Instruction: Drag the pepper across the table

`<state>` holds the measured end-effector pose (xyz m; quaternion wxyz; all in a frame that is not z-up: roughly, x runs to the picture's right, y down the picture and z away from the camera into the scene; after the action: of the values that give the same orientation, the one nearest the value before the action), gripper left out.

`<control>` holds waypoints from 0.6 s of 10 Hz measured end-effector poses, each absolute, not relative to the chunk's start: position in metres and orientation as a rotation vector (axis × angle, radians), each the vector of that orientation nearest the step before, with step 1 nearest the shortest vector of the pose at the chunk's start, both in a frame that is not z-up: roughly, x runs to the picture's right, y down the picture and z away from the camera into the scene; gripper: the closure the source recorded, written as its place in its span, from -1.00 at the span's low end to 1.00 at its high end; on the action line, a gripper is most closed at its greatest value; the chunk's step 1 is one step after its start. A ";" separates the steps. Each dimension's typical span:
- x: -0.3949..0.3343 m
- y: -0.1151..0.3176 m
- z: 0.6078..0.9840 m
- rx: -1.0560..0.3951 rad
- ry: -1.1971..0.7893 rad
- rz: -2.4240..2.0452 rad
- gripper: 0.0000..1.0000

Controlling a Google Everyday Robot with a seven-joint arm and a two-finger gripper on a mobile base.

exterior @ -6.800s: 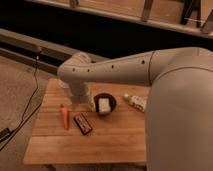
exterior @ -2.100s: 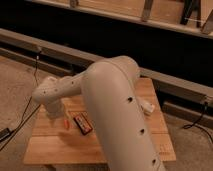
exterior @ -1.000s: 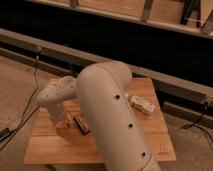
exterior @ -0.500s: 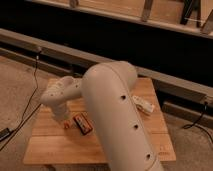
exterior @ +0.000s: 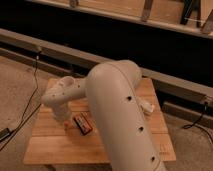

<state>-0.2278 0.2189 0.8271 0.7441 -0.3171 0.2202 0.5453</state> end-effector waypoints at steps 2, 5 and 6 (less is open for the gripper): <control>-0.227 0.228 0.820 -0.688 0.491 1.167 0.76; -0.228 0.246 0.804 -0.682 0.495 1.141 0.76; -0.229 0.250 0.801 -0.680 0.492 1.134 0.76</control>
<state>-0.2291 0.2503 0.8007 0.7613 -0.3124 0.2259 0.5213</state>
